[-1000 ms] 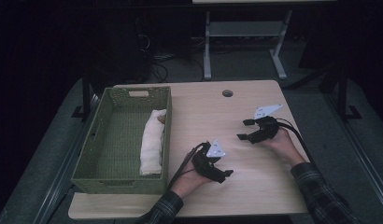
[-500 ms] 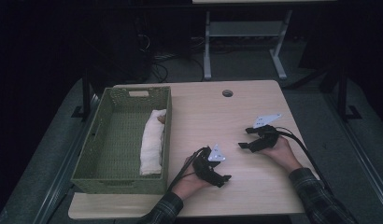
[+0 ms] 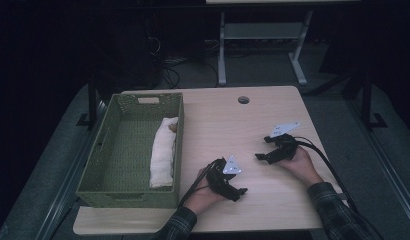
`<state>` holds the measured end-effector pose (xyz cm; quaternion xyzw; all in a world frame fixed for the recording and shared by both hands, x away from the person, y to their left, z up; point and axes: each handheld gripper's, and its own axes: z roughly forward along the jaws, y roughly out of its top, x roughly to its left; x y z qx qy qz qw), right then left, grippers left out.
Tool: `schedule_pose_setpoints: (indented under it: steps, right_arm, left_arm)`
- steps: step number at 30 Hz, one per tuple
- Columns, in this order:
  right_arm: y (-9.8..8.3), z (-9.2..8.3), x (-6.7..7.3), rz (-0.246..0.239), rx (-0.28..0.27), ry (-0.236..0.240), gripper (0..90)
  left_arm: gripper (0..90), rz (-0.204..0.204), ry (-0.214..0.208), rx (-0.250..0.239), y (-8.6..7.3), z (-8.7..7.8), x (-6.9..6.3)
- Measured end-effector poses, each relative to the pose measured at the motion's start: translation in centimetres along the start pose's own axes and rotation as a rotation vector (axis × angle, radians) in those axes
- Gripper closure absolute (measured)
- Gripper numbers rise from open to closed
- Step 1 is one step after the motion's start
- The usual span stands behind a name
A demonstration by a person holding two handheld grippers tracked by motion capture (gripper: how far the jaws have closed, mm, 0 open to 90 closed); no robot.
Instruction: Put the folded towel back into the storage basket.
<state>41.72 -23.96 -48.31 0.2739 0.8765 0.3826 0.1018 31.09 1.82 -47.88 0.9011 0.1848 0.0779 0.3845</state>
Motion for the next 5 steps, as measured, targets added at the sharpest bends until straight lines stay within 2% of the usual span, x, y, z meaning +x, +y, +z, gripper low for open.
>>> schedule_pose_setpoints:
  steps: [5]
  right_arm:
    - [0.00, 0.00, 0.00, 0.001, 0.000, 0.000, 13.9]
  left_arm:
    - [14.7, -0.003, 0.000, 0.000, 0.01, 0.00, 0.01]
